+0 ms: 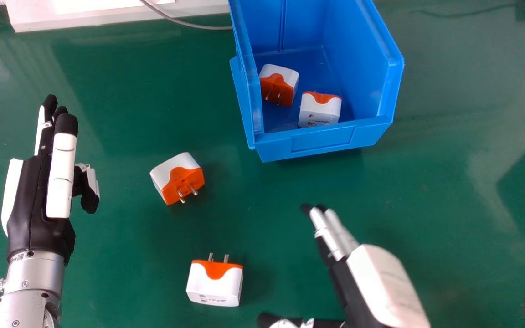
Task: Pick all objects and put in blue box
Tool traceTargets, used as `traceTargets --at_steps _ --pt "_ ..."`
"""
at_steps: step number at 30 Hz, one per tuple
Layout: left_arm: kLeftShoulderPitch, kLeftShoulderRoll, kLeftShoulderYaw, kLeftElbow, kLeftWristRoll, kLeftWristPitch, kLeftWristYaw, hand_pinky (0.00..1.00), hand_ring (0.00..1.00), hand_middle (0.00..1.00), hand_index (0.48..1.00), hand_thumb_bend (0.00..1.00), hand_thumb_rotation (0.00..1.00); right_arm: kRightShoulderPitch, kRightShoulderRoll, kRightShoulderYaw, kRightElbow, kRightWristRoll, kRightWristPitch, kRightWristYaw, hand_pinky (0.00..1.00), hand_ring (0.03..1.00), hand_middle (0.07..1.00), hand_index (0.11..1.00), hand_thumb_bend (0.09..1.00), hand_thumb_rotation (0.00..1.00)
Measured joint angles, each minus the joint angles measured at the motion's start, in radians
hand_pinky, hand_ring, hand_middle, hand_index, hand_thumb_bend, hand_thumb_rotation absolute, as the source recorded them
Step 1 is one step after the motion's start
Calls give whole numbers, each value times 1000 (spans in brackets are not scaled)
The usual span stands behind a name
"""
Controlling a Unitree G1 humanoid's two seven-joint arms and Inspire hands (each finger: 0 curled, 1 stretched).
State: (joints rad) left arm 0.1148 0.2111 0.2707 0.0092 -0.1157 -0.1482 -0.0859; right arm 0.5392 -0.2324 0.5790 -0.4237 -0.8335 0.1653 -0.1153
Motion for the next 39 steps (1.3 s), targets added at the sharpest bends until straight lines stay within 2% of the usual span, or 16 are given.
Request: traceTargets --at_steps 9,22,26,31,39 --pt "1 2 0 -5 0 6 -1 0 0 1000 1000 625 1000 -71 4 44 79 -2 0 55 803 908 952 917 491 374" --pt "2 3 0 -5 0 9 -4 0 0 1000 1000 625 1000 -192 16 60 123 -65 47 121 805 901 939 896 485 335" --pt "4 4 0 -8 0 11 -6 0 0 1000 1000 624 1000 -244 44 60 162 -64 48 121 811 900 940 895 489 336" --pt "5 9 1 -11 0 17 -8 0 0 1000 1000 623 1000 -336 115 71 212 -34 43 122 810 898 939 891 500 346" --pt "6 11 -1 -20 0 27 -10 0 0 1000 1000 619 1000 -423 146 102 279 -26 38 127 808 898 937 886 509 364"
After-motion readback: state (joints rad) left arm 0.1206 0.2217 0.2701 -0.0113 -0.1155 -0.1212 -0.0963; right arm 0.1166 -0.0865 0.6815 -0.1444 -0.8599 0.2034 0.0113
